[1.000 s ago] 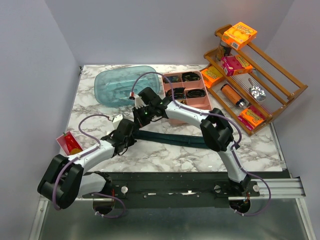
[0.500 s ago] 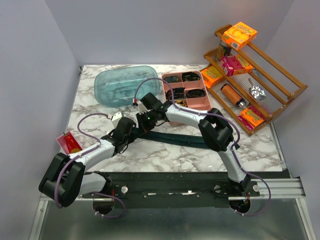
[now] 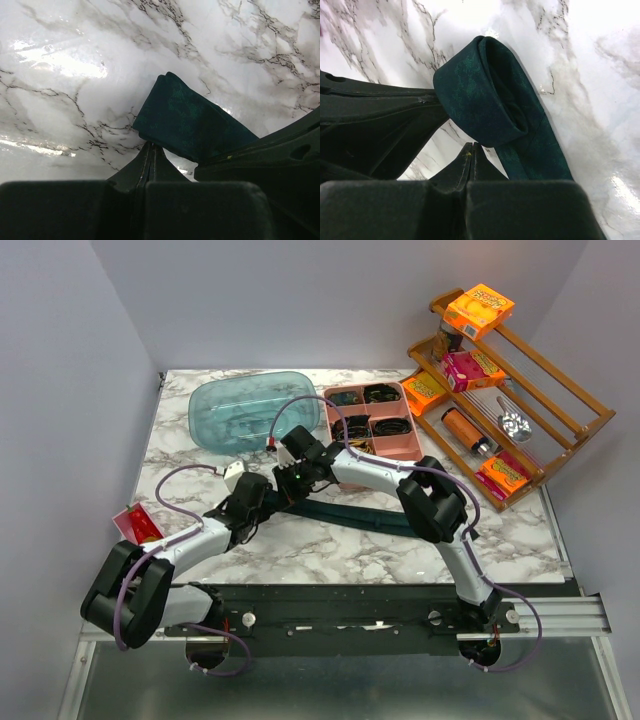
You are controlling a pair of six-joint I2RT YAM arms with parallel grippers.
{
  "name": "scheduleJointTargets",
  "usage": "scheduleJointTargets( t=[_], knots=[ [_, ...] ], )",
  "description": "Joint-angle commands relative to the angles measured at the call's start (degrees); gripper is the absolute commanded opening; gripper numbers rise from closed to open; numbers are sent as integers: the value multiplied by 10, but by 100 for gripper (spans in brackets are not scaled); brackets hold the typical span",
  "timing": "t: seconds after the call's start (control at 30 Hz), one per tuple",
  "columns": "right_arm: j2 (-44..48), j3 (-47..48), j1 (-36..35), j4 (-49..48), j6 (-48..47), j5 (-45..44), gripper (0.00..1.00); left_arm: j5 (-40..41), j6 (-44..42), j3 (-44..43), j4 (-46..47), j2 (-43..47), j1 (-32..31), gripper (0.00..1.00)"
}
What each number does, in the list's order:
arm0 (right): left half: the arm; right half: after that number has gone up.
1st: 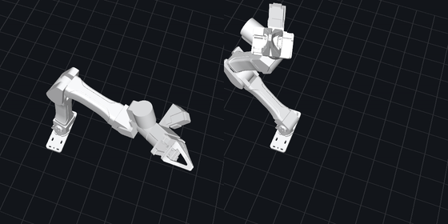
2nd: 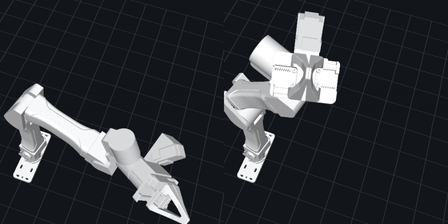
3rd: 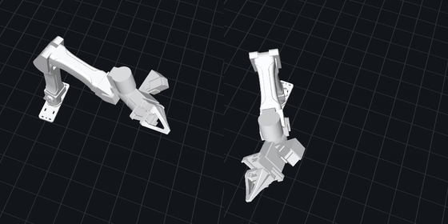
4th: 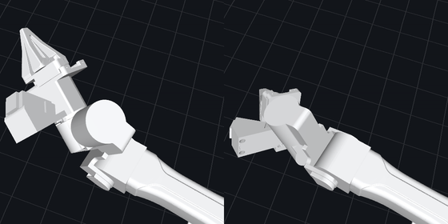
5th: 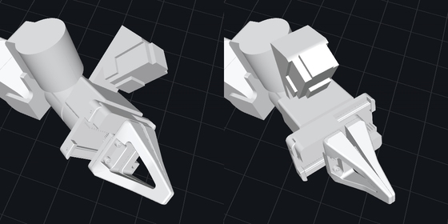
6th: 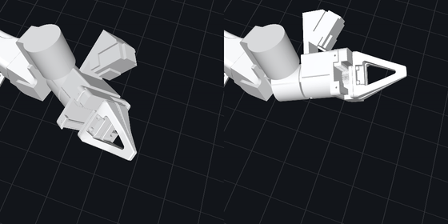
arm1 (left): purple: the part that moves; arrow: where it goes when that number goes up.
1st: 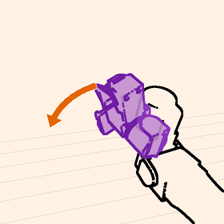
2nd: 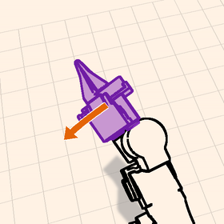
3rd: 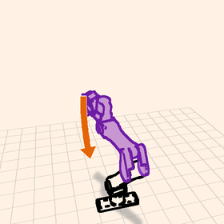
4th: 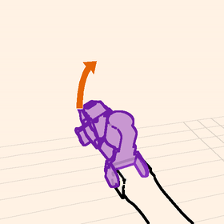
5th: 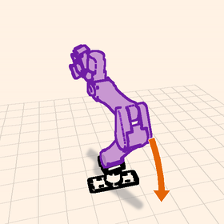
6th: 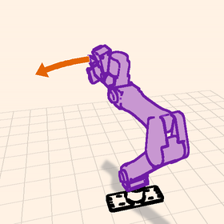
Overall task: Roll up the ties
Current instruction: Roll the tie at the center of the board.
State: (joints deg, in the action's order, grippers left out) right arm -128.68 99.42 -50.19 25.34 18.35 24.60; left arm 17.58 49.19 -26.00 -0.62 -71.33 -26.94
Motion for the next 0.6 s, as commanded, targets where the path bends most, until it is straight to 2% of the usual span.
scheduleJointTargets(
  t=[0.0, 0.23, 0.57],
  knots=[
    [34, -2, 2, 5, -9, -31, 4, 24, 0, 4, 12, 8, 6, 0],
    [51, 11, 7, 5, -15, -47, 4, 20, -2, 4, 13, 6, 10, 0],
    [3, 46, 9, 4, -13, -59, 4, 17, -6, -2, 15, 0, 11, 0]
  ],
)
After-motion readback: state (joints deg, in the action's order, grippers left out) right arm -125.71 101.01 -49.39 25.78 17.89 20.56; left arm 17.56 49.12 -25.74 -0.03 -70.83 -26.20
